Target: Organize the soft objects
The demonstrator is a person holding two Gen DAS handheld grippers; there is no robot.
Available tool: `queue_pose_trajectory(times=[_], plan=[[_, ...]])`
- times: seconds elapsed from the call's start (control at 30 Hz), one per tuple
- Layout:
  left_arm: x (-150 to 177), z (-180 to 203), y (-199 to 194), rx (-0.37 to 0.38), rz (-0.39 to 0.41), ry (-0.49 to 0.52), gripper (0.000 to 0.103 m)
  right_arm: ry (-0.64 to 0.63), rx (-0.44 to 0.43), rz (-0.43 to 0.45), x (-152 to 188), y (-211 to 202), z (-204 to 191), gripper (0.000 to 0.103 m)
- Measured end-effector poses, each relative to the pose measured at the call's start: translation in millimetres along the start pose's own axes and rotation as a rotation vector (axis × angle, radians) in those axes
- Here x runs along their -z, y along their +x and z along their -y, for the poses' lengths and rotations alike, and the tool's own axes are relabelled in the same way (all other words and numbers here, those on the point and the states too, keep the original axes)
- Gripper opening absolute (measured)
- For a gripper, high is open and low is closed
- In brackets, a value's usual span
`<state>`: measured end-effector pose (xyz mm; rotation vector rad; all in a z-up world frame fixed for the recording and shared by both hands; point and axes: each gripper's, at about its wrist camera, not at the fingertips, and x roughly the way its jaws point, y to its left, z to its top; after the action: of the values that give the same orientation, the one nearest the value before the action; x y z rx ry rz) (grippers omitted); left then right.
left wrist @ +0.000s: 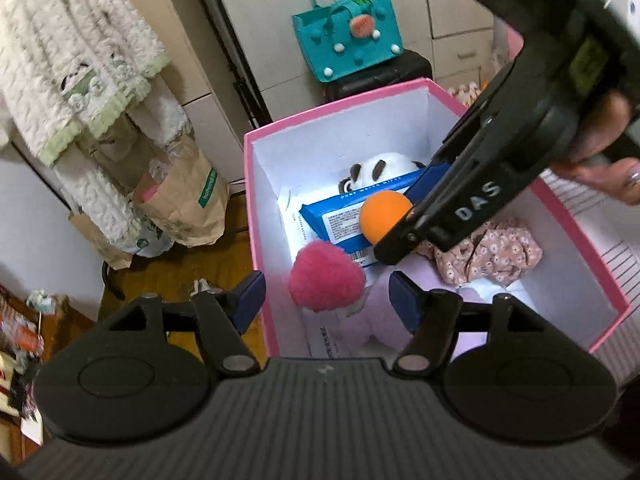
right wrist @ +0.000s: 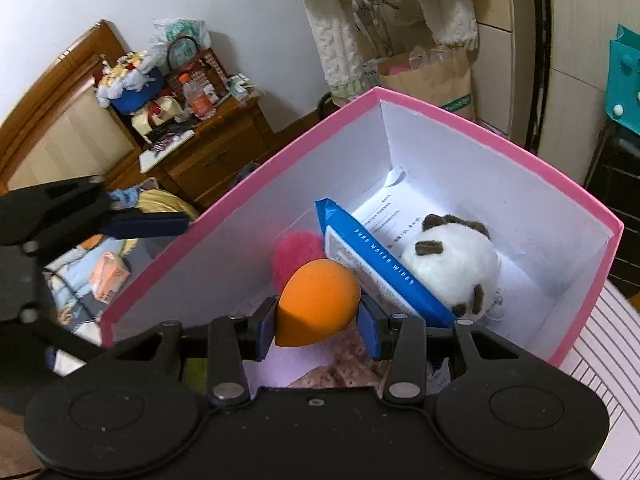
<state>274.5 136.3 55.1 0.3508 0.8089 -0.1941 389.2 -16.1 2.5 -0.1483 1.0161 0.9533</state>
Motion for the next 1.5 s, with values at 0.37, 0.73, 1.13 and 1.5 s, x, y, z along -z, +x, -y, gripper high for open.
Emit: queue_pose_trajectory(times=[0.37, 0.73, 1.13, 1.5], plan=[[10, -6, -17, 0.054, 0.015, -0.112, 0.07, 0.012, 0.067, 0.081, 16, -28, -14, 0.059], [16, 16, -37, 0.114, 0.004, -0.133, 0.075, -0.027, 0.143, 0.196, 61, -90, -47, 0.062], [14, 35, -79, 0.1, 0.021, -0.148, 0.09, -0.04, 0.24, 0.307, 100, -150, -82, 0.065], [30, 59, -128, 0.053, 0.058, -0.174, 0.102, -0.011, 0.328, 0.357, 139, -190, -95, 0.072]])
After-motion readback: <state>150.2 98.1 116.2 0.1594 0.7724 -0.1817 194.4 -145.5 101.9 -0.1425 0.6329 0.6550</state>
